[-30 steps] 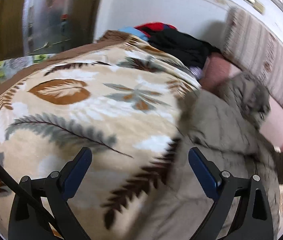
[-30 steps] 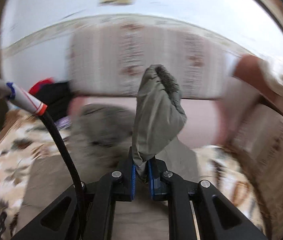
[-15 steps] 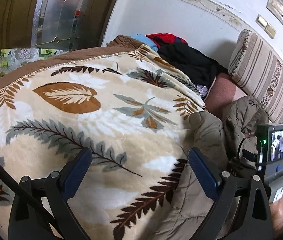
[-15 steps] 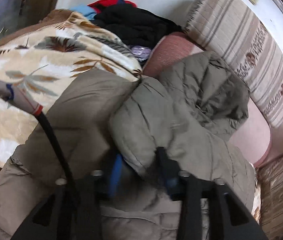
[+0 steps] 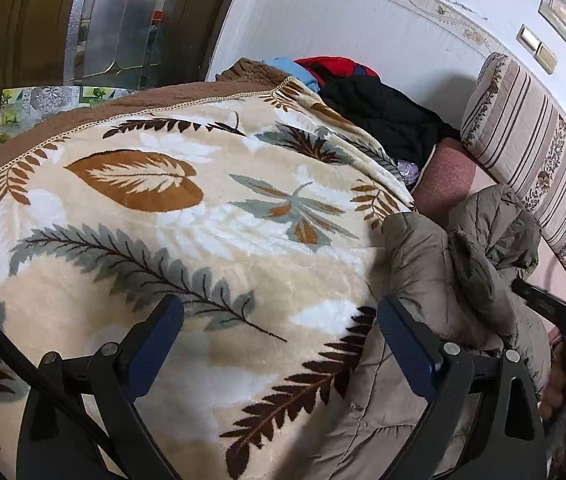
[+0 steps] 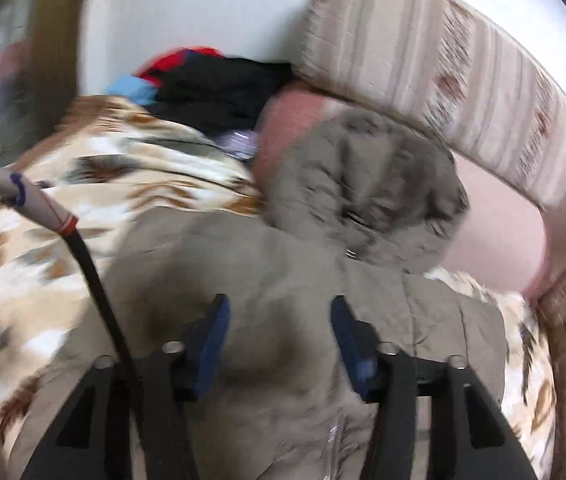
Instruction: Fold large clothes
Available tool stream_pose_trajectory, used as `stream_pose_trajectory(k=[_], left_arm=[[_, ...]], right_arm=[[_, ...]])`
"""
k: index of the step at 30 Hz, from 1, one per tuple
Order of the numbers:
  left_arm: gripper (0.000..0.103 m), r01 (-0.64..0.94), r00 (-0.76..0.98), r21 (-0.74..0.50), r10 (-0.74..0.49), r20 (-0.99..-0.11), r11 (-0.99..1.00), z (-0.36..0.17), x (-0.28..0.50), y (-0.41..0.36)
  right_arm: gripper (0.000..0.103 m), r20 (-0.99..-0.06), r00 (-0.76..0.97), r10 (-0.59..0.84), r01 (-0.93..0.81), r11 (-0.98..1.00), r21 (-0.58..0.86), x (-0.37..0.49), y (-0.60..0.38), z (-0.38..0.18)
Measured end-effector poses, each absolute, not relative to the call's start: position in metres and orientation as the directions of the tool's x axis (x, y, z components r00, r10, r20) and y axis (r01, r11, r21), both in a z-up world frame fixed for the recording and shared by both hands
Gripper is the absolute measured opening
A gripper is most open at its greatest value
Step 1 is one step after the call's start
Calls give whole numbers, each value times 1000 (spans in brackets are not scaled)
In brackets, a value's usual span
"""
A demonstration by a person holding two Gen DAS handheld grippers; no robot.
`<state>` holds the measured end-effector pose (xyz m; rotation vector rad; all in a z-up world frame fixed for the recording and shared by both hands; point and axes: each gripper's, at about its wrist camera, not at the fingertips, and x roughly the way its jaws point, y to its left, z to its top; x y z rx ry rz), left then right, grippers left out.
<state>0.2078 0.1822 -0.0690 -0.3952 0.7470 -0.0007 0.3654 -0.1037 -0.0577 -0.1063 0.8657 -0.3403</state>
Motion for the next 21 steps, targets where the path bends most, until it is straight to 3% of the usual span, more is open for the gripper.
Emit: stream_pose_trajectory(k=[3, 6, 10, 12, 14, 16, 18, 21], left_arm=[[97, -136, 738, -345, -138, -661, 929, -70, 210, 180], [97, -128, 730, -331, -137, -669, 935, -72, 214, 176], [97, -114, 726, -302, -128, -675, 946, -74, 217, 168], [97, -107, 715, -289, -128, -688, 951, -78, 218, 164], [97, -89, 697, -290, -148, -702, 953, -82, 219, 160], [97, -70, 684, -289, -165, -710, 955, -85, 218, 155], [97, -32, 665, -294, -199, -720, 955, -87, 214, 147], [97, 19, 640, -305, -246, -728, 952, -90, 205, 138]], right_arm=[[38, -817, 514, -260, 241, 958, -153, 396, -111, -91], [19, -855, 468, -224, 183, 971, -154, 411, -88, -117], [16, -859, 486, -163, 109, 986, -125, 408, -68, -119], [16, -861, 503, -74, 88, 995, -34, 398, -77, -104], [34, -836, 547, 36, 114, 987, 117, 374, -100, -81], [72, -795, 605, 45, 159, 971, 176, 333, -128, -56], [78, -769, 639, 27, 190, 963, 192, 284, -159, -39], [79, -784, 621, -27, 278, 942, 188, 203, -221, -32]])
